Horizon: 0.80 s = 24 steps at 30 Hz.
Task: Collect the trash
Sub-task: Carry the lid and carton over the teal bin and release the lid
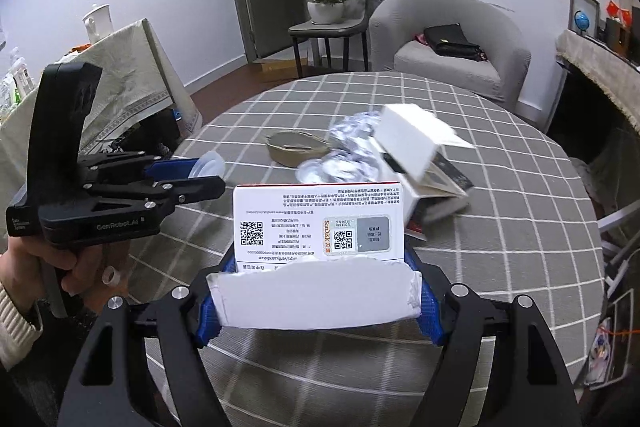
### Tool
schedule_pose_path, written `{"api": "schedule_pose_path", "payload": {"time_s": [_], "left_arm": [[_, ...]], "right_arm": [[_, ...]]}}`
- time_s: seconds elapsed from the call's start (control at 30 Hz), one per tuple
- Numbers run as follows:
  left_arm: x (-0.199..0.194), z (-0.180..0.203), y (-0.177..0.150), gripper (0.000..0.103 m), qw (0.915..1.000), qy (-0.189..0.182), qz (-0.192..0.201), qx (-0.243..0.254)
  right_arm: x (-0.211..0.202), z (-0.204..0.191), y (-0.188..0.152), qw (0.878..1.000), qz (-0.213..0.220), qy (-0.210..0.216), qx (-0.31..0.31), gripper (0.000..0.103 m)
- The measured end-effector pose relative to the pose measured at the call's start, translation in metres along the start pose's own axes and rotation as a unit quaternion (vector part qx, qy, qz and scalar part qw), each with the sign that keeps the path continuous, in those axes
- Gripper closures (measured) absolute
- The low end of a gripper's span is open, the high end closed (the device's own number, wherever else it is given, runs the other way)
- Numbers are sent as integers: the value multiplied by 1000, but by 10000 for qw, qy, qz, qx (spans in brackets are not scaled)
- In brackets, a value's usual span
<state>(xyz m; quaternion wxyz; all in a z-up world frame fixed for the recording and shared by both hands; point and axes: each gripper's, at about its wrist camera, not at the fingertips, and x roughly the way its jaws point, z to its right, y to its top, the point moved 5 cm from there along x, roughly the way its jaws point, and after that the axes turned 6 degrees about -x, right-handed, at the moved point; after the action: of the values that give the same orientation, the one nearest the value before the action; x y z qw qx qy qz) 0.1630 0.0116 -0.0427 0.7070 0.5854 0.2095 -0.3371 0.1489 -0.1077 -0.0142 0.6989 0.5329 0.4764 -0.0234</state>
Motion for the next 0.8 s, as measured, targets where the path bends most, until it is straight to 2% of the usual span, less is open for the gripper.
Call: {"api": "schedule_pose_path", "payload": {"time_s": [0.2, 0.43, 0.8], "left_arm": [[-19, -31, -9, 61, 9996, 192, 67, -183], [-39, -87, -16, 61, 9977, 425, 149, -512], [-55, -176, -42, 61, 9904, 747, -157, -1151]], "right_arm": [[9, -29, 14, 9998, 102, 132, -52, 27], [27, -63, 43, 9991, 234, 328, -137, 27], [66, -131, 81, 9960, 334, 730, -390, 27]]}}
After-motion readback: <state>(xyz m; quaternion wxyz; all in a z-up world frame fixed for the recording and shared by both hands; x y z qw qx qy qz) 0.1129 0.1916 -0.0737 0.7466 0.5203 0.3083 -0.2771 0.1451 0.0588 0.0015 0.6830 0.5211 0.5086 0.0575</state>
